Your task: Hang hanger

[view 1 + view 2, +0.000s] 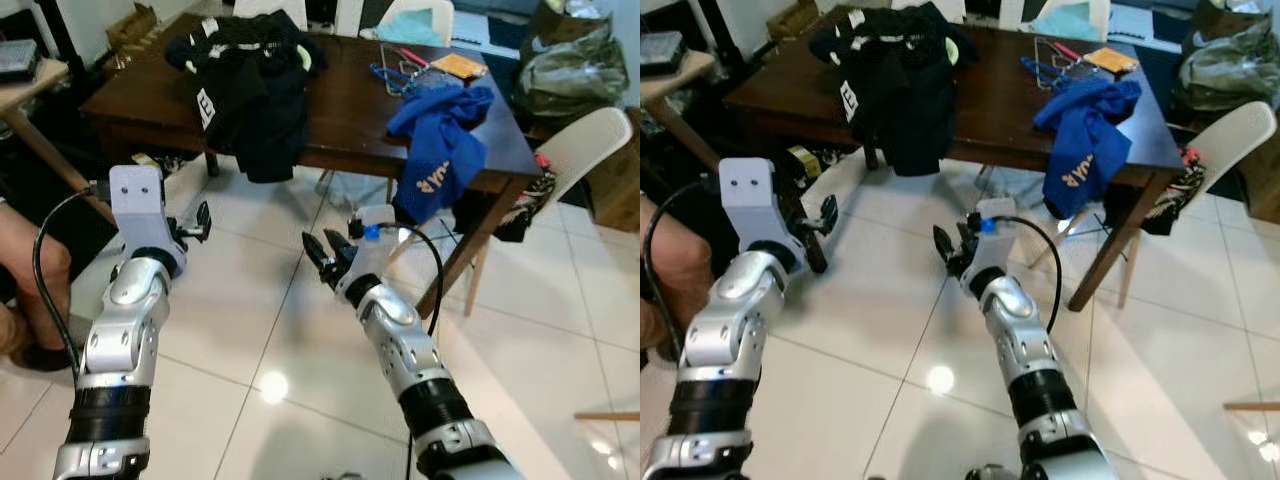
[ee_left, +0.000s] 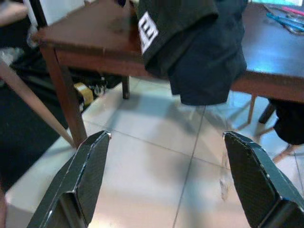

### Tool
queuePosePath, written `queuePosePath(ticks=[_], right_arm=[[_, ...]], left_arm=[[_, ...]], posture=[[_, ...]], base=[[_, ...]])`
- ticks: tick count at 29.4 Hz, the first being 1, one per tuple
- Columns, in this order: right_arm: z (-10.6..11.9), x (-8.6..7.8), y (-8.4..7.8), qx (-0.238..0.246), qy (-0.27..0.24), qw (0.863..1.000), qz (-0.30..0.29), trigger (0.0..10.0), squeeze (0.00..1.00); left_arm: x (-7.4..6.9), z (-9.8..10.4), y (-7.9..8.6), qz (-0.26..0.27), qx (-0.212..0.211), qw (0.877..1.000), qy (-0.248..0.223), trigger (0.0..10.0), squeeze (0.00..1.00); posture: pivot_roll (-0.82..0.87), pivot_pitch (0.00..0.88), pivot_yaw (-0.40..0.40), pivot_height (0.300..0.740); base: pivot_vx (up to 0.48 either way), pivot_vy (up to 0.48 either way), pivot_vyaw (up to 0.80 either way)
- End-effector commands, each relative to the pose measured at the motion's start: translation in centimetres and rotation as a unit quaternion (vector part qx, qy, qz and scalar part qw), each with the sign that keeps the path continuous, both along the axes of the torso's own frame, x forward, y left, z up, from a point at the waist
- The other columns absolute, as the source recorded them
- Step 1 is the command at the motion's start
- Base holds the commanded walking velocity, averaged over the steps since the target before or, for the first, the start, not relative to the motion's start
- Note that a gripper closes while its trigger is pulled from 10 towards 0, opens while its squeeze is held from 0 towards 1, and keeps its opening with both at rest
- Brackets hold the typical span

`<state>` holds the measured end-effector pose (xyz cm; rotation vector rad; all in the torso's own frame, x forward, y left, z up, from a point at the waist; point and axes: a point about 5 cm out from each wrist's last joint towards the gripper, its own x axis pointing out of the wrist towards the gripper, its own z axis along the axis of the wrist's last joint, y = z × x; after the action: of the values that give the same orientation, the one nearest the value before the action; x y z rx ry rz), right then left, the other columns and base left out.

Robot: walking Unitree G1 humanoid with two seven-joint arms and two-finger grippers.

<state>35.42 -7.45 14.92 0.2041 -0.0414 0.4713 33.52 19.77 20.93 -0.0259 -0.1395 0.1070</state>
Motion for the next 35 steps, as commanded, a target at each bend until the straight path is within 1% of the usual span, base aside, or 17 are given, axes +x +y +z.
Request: queuePosePath(ticks=[1, 5, 9, 13, 14, 16, 17, 18, 19, 22, 23, 30, 31, 33, 34, 35], right_arm=[[-0.5, 0.0, -0.4, -0.003, 0.014, 1.0, -0.004, 10.0, 0.0], [-0.6, 0.0, -0.4, -0.001, 0.018, 1.0, -0.006, 10.0, 0.0], [-0.7, 0.0, -0.6, 0.0, 0.026, 1.0, -0.01, 10.0, 0.0], [-0.7, 0.0, -0.6, 0.001, 0.028, 1.0, -0.01, 10.0, 0.0], [-0.8, 0.0, -0.5, 0.002, 0.031, 0.999, -0.01, 10.0, 0.0], [-0.8, 0.0, -0.5, 0.002, 0.031, 0.999, -0.01, 10.0, 0.0], [-0.9, 0.0, -0.5, 0.002, 0.034, 0.999, -0.009, 10.0, 0.0], [-0.9, 0.0, -0.5, 0.002, 0.034, 0.999, -0.009, 10.0, 0.0], [-1.0, 0.0, -0.5, 0.004, 0.038, 0.999, -0.008, 10.0, 0.0], [-1.0, 0.0, -0.5, 0.004, 0.04, 0.999, -0.008, 10.0, 0.0], [-1.1, 0.0, -0.5, -0.006, 0.037, 0.999, -0.012, 10.0, 0.0], [-1.1, 0.0, -0.6, -0.01, 0.036, 0.999, -0.017, 10.0, 0.0], [-1.0, 0.1, -1.0, -0.009, 0.027, 0.999, -0.031, 10.0, 0.0], [-1.0, 0.1, -1.0, -0.009, 0.027, 0.999, -0.031, 10.0, 0.0], [-0.7, 0.2, -1.4, -0.003, 0.018, 0.999, -0.047, 10.0, 0.0], [-0.7, 0.2, -1.4, -0.003, 0.018, 0.999, -0.047, 10.0, 0.0]], left_arm=[[0.0, 0.1, -0.3, -0.009, -0.002, 1.0, 0.001, 10.0, 0.0], [0.0, 0.1, -0.4, -0.01, -0.002, 1.0, 0.0, 10.0, 0.0], [0.1, 0.9, -0.5, -0.014, 0.005, 1.0, -0.011, 10.0, 0.0], [0.1, 1.3, -0.4, -0.016, 0.007, 1.0, -0.015, 10.0, 0.0], [0.2, 1.8, -0.1, -0.015, 0.007, 1.0, -0.021, 10.0, 0.0], [0.2, 1.8, -0.1, -0.015, 0.007, 1.0, -0.021, 10.0, 0.0], [0.3, 2.4, 0.2, -0.013, 0.005, 0.999, -0.029, 10.0, 0.0], [0.3, 2.4, 0.2, -0.013, 0.005, 0.999, -0.029, 10.0, 0.0], [0.3, 2.9, 0.4, -0.012, 0.006, 0.999, -0.035, 10.0, 0.0], [0.3, 3.2, 0.5, -0.012, 0.007, 0.999, -0.04, 10.0, 0.0], [0.4, 3.5, 0.5, -0.013, 0.009, 0.999, -0.042, 10.0, 0.0], [0.4, 3.6, 0.6, -0.015, 0.01, 0.999, -0.044, 10.0, 0.0], [0.4, 3.7, 0.6, -0.017, 0.013, 0.999, -0.046, 10.0, 0.0], [0.4, 3.7, 0.6, -0.017, 0.013, 0.999, -0.046, 10.0, 0.0], [0.3, 3.7, 0.8, -0.019, 0.016, 0.999, -0.045, 10.0, 0.0], [0.3, 3.7, 0.8, -0.019, 0.016, 0.999, -0.045, 10.0, 0.0]], posture=[[0.05, 0.158, -0.072, 0.74], [0.05, 0.158, -0.072, 0.74], [0.04, 0.161, -0.073, 0.74], [0.04, 0.161, -0.073, 0.74], [0.04, 0.161, -0.073, 0.74], [0.04, 0.161, -0.073, 0.74], [0.04, 0.167, -0.077, 0.74], [0.04, 0.167, -0.077, 0.74], [0.05, 0.167, -0.078, 0.74], [0.05, 0.166, -0.077, 0.74], [0.05, 0.164, -0.075, 0.74], [0.05, 0.165, -0.076, 0.74], [0.05, 0.165, -0.076, 0.74], [0.05, 0.165, -0.076, 0.74], [0.05, 0.167, -0.072, 0.74], [0.05, 0.167, -0.072, 0.74]], base=[[0.439, 0.0, 0.0], [0.439, 0.0, 0.0], [0.44, 0.0, 0.0], [0.441, 0.0, 0.0], [0.435, 0.0, 0.0], [0.435, 0.0, 0.0], [0.435, 0.0, -0.53], [0.435, 0.0, -0.53], [0.439, 0.0, -0.8], [0.439, 0.0, -0.8], [0.439, 0.0, 0.0], [0.439, 0.0, 0.0], [0.439, 0.0, 0.0], [0.439, 0.0, 0.0], [0.439, 0.0, 0.0], [0.439, 0.0, 0.0]])
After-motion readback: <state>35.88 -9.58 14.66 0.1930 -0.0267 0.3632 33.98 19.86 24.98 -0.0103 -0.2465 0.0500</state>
